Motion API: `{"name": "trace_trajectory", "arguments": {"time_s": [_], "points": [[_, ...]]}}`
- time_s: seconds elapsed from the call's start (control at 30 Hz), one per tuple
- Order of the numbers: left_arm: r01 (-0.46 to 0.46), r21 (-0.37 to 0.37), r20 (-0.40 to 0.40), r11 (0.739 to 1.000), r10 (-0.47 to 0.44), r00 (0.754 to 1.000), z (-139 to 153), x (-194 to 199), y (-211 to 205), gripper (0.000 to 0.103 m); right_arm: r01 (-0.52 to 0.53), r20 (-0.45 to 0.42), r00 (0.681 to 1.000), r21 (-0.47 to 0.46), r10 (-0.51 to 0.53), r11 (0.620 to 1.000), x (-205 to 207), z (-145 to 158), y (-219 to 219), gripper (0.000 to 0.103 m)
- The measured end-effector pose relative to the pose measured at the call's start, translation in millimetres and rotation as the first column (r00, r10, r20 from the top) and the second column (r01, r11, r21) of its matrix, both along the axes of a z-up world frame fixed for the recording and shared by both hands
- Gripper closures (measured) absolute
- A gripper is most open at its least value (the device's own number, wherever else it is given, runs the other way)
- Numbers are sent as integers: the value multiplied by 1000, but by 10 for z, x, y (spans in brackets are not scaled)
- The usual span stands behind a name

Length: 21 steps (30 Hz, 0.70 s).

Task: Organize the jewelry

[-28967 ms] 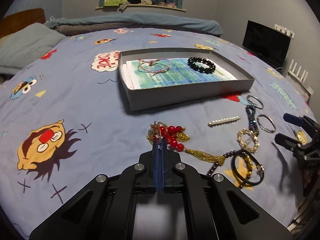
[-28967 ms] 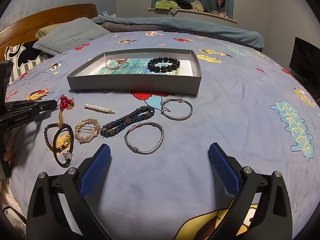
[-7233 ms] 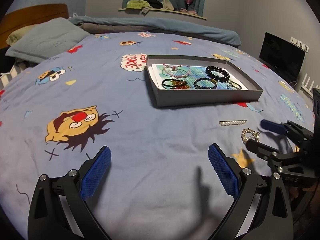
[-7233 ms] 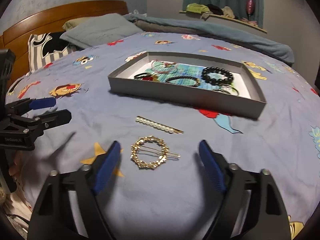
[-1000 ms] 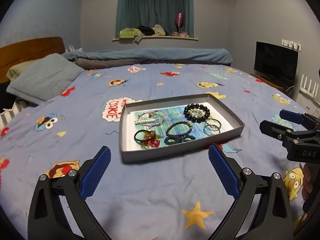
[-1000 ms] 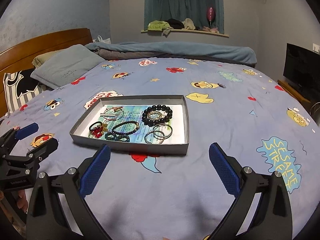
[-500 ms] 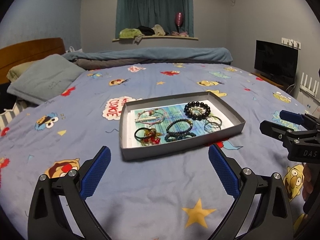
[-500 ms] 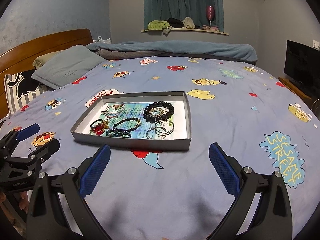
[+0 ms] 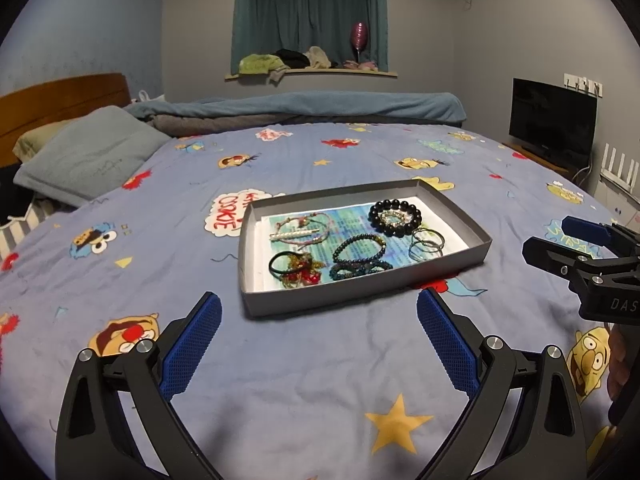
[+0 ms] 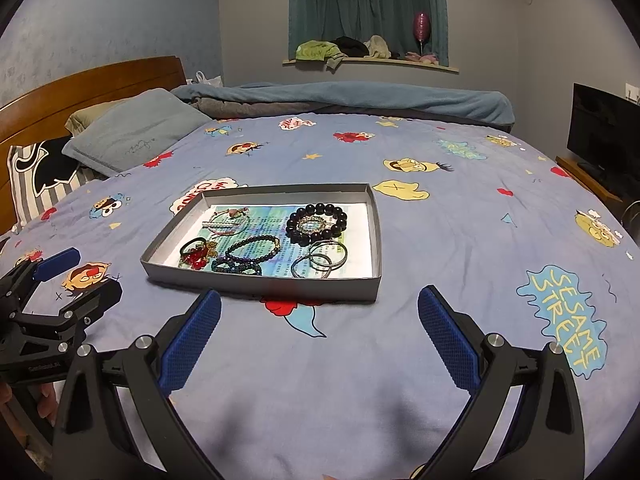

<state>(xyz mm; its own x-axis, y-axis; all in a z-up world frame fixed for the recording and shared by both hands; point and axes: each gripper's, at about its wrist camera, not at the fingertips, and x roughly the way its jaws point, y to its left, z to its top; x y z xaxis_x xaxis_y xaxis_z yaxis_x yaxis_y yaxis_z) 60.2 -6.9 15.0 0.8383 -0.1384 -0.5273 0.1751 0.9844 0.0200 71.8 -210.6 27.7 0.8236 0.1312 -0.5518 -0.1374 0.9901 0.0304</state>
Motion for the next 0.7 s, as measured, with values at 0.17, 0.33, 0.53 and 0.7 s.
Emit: {"name": "trace_trajectory", "arguments": {"time_s": [0.17,0.33,0.53,0.7], "points": [[0,0,0,1000,0,1000,-4,-4,9,6,-2,-1,1000,-1,2,1000,0,-1,-1,6],[0,-1,0,1000,0,1000,-3,-3,6,6,-6,2,1000,-7,6,1000,-3,-2,-10,6],[4,12,-4,1000,-4,1000,-22,-7,-21,6,-6,2,1000,-9,6,1000,-3,-5,-17,6],[6,12,-5,1000,-6,1000,-30,-20,-29,6,-6,1,1000,-9,6,1000,-2,-9,-17,6]]}}
